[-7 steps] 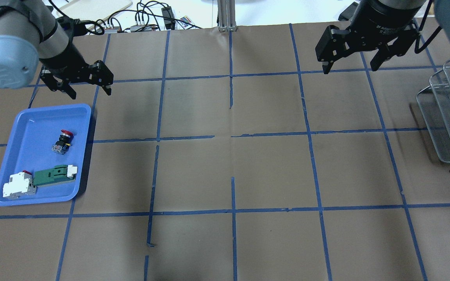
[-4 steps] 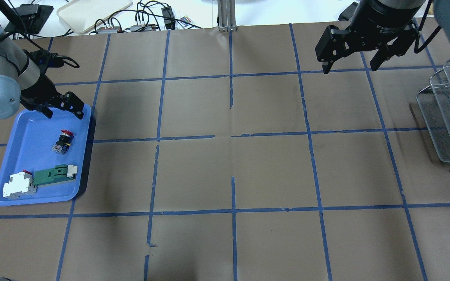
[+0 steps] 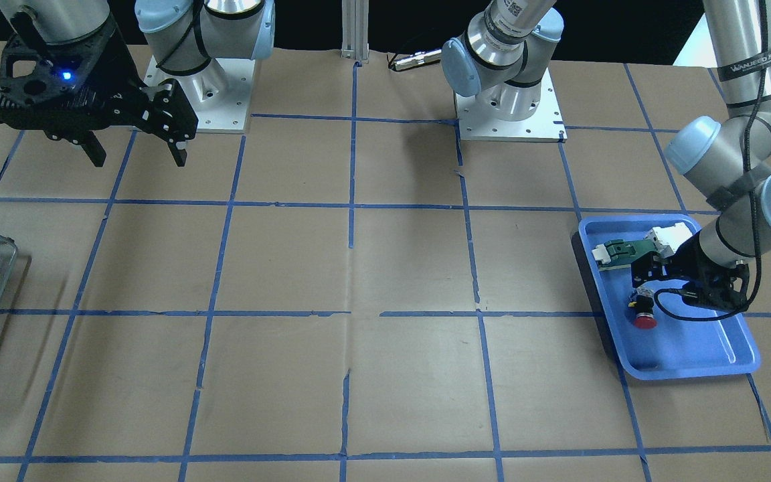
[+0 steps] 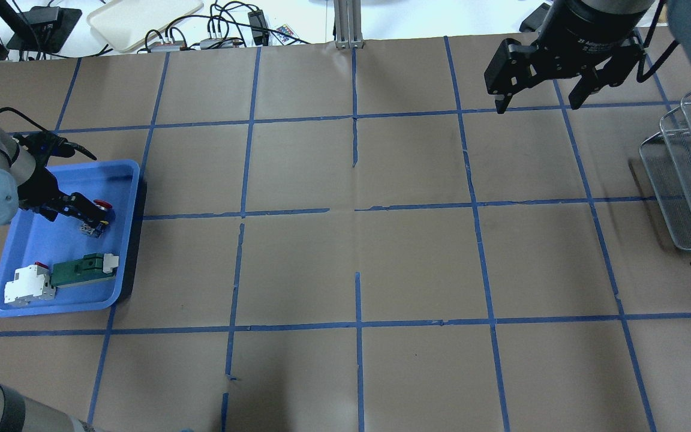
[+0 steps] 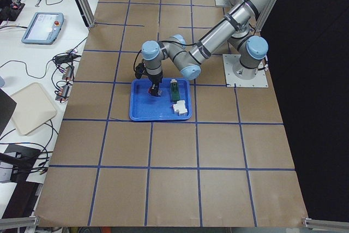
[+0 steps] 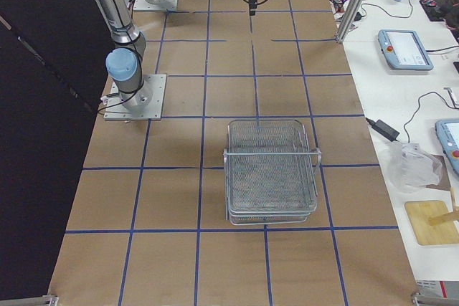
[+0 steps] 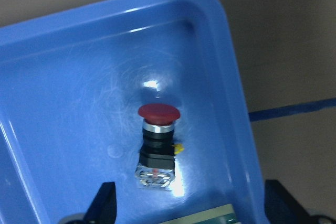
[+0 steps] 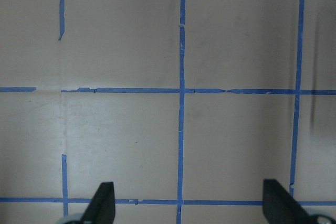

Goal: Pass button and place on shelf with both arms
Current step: 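Close the left gripper on the red push button's base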

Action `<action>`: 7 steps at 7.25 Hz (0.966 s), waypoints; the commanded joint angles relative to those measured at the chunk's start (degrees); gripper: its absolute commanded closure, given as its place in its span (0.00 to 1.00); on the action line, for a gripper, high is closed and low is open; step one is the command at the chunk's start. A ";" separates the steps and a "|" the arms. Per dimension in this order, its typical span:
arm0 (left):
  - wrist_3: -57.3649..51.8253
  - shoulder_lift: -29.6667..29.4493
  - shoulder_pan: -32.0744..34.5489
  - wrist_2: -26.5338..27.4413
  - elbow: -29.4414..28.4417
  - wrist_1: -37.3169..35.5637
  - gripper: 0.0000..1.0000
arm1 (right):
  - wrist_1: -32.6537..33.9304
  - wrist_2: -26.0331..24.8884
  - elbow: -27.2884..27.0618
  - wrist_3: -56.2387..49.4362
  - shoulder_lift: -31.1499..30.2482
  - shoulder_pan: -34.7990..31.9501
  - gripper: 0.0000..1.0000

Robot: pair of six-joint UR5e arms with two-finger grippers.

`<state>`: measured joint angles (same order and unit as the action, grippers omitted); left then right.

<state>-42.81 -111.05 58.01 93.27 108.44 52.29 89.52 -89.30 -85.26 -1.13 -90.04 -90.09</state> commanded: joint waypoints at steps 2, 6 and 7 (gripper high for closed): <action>-2.09 -3.55 -0.27 -0.54 1.07 -5.27 0.01 | -0.05 0.00 0.00 -0.19 0.04 0.00 0.00; -8.25 -2.77 -0.18 -0.28 0.89 -5.45 1.00 | -0.05 0.00 0.00 -0.19 0.13 0.00 0.00; -9.82 -1.72 0.17 -0.37 0.11 -5.45 1.00 | 0.04 0.09 -0.08 -0.19 0.04 0.00 0.00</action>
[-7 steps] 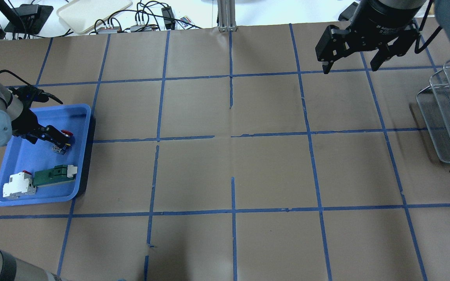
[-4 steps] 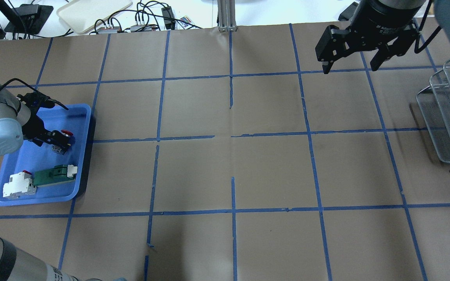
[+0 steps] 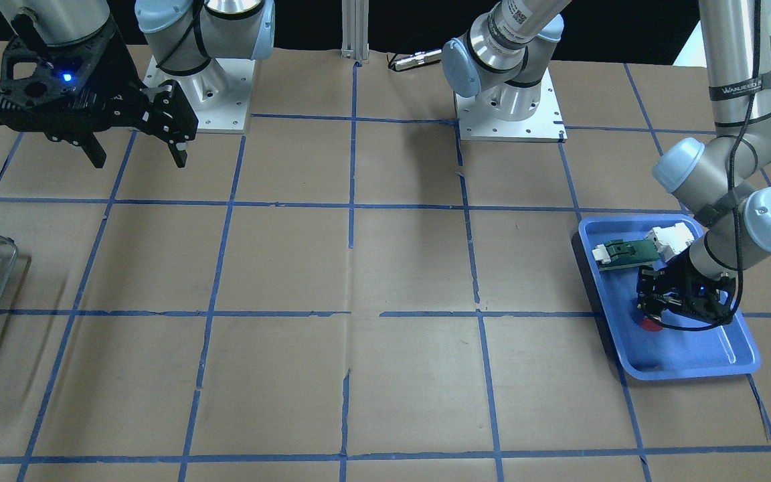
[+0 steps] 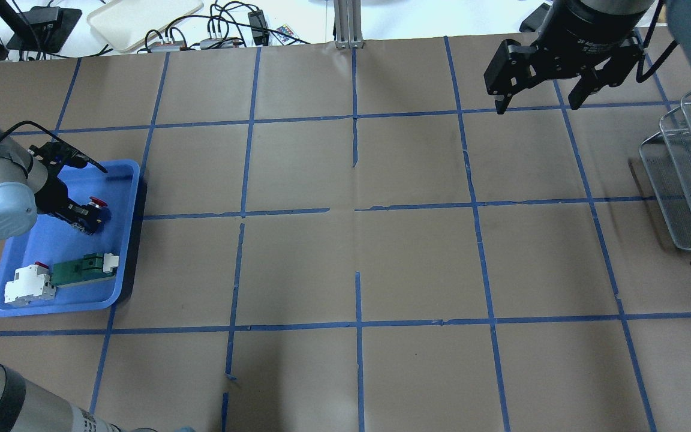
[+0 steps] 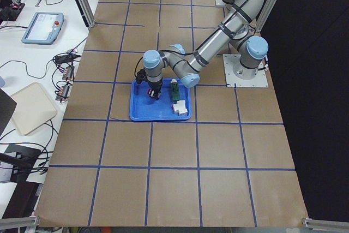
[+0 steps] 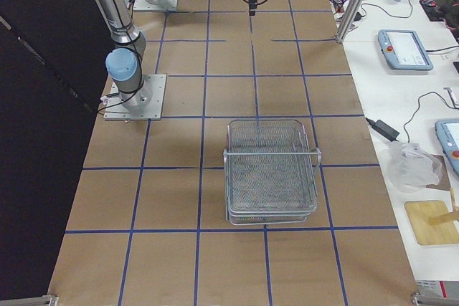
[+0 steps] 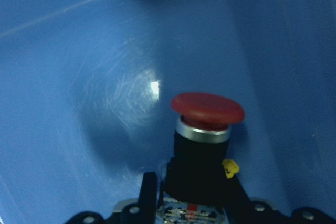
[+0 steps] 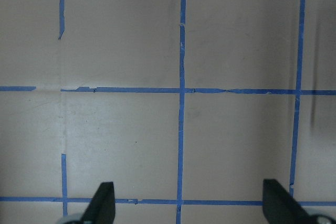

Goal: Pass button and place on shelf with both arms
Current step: 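Lift the red button toward the right gripper while the right gripper approaches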

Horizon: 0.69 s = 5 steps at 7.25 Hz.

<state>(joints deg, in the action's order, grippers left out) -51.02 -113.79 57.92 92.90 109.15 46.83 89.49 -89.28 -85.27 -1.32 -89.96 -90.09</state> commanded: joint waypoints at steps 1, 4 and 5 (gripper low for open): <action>-4.84 2.42 1.56 0.35 -2.08 0.97 1.00 | -0.01 0.07 -0.07 0.00 0.04 0.00 0.00; -18.13 9.35 8.84 -2.18 -3.33 12.18 1.00 | -0.19 0.42 0.01 -0.44 -0.04 0.09 0.00; -18.32 11.38 13.74 -3.94 -4.03 13.45 1.00 | -0.10 2.08 -0.07 -4.70 0.22 0.44 0.00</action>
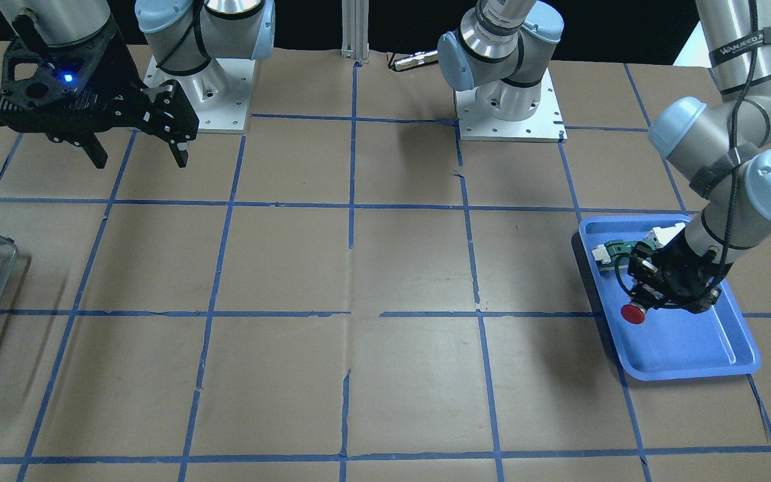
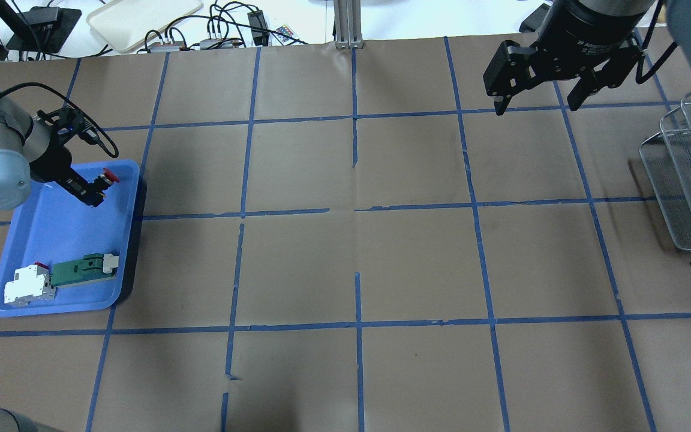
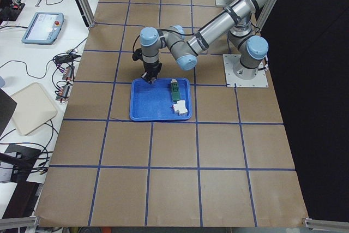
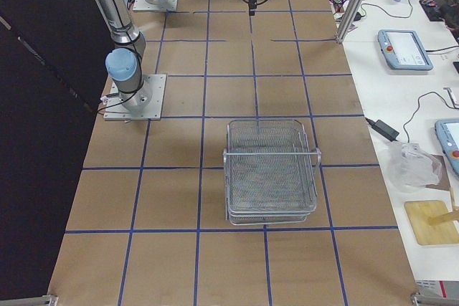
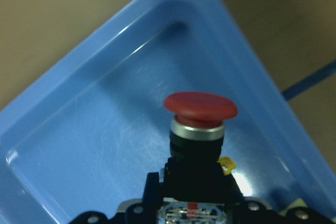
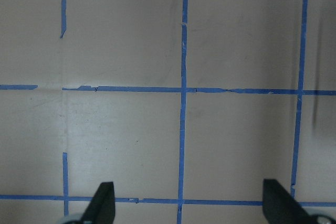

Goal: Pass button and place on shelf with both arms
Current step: 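Lift the red button toward the right gripper while the right gripper approaches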

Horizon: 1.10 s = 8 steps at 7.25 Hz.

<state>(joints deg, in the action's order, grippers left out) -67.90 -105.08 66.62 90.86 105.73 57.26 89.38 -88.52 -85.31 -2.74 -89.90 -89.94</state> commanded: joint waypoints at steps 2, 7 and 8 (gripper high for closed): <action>-0.66 3.56 15.68 -8.20 -7.08 7.85 1.00 | 0.18 1.15 0.06 -14.18 0.25 1.17 0.00; 1.71 4.09 25.46 -36.78 -9.93 2.89 1.00 | -0.61 11.74 -0.03 -45.07 0.52 10.99 0.00; 4.15 4.18 28.10 -39.94 -9.93 -2.02 1.00 | -1.14 16.49 -0.03 -55.51 0.34 12.06 0.00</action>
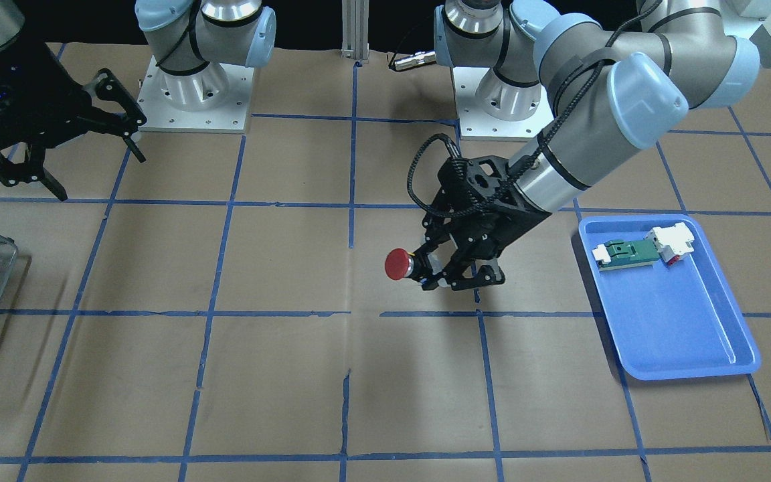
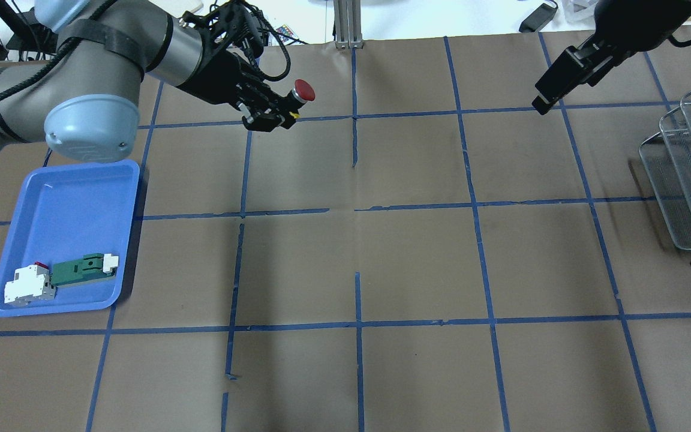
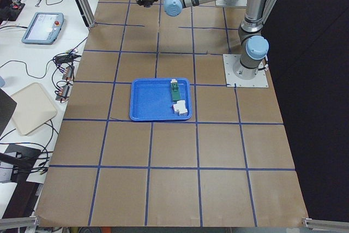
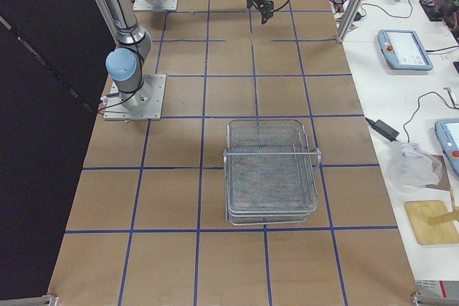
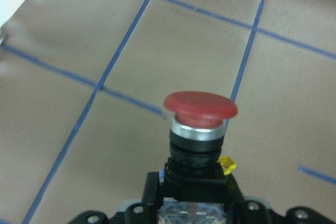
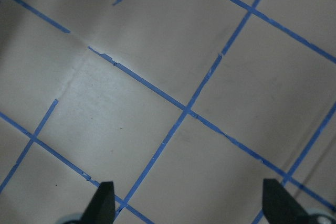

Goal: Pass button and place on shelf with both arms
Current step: 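Lift the red button toward the right gripper while the right gripper approaches, then close the right gripper on the button's base beside the left gripper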

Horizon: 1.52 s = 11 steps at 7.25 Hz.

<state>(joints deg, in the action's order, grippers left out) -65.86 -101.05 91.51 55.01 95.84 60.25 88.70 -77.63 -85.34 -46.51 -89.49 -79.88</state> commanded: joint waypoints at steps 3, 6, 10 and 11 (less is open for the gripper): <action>10.18 0.50 8.14 -6.58 -0.04 -11.70 1.00 | 0.24 16.05 -0.09 -30.09 -0.68 1.75 0.00; 20.25 -0.64 11.24 -6.84 -0.04 -21.65 1.00 | 0.68 17.52 -0.09 -44.67 -1.30 -2.90 0.00; 23.14 0.15 14.31 -6.84 -0.04 -26.93 1.00 | 0.25 16.11 1.39 -58.60 -1.38 -3.17 0.01; 22.97 0.33 15.10 -6.76 0.05 -27.63 1.00 | -0.54 16.54 3.40 -59.13 -1.12 -3.17 0.01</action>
<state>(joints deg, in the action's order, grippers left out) -43.06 -101.00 105.70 48.21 95.81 33.62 88.89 -61.39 -83.72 -104.27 -90.79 -83.03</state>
